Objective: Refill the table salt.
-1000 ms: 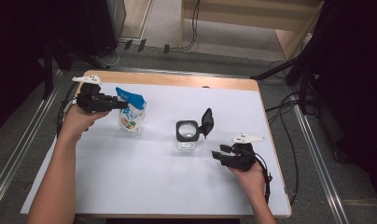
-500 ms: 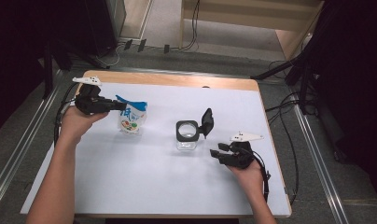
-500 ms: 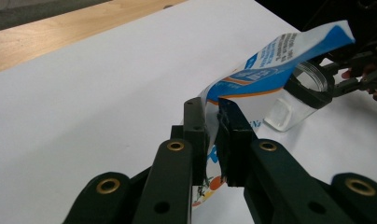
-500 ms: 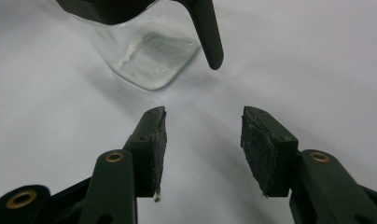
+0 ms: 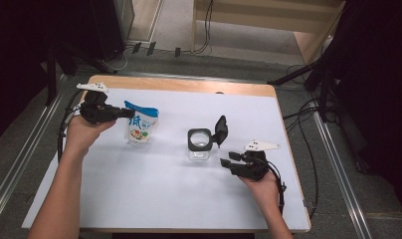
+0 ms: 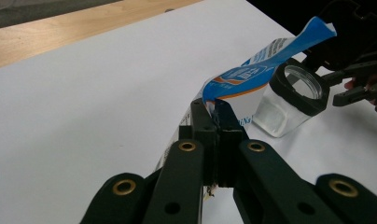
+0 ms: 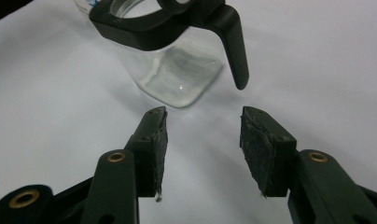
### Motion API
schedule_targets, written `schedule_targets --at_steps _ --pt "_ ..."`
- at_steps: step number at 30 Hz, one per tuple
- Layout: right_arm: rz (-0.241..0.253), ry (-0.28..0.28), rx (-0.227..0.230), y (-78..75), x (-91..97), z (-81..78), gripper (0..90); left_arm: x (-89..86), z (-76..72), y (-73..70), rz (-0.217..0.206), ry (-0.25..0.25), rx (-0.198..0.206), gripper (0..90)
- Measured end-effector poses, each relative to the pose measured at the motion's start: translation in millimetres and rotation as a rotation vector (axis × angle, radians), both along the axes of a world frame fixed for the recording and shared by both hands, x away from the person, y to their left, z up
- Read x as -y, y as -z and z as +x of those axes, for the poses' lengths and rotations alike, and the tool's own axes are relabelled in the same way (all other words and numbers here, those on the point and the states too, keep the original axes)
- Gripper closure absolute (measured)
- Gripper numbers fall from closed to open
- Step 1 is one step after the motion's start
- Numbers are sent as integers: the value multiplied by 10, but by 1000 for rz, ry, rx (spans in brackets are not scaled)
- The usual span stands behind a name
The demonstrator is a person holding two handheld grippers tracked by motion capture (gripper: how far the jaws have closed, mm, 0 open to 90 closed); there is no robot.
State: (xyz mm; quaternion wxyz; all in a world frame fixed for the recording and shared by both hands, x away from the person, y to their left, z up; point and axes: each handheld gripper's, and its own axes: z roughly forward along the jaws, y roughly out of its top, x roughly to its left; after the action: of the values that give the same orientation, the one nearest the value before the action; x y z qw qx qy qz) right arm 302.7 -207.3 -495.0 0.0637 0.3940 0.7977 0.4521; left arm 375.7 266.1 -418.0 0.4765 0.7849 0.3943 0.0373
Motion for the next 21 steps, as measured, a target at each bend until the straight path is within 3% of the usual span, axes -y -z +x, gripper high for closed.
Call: schedule_targets --at_steps 10,16,21 --pt "38 -21 32 -202 -46 -116 555 169 -170 -218 12 -33 24 900" --pt "12 -73 57 -287 -259 -229 579 240 -298 -369 -26 12 80 900" --pt "21 -120 60 -315 -454 -280 580 275 -374 -421 -9 6 83 900"
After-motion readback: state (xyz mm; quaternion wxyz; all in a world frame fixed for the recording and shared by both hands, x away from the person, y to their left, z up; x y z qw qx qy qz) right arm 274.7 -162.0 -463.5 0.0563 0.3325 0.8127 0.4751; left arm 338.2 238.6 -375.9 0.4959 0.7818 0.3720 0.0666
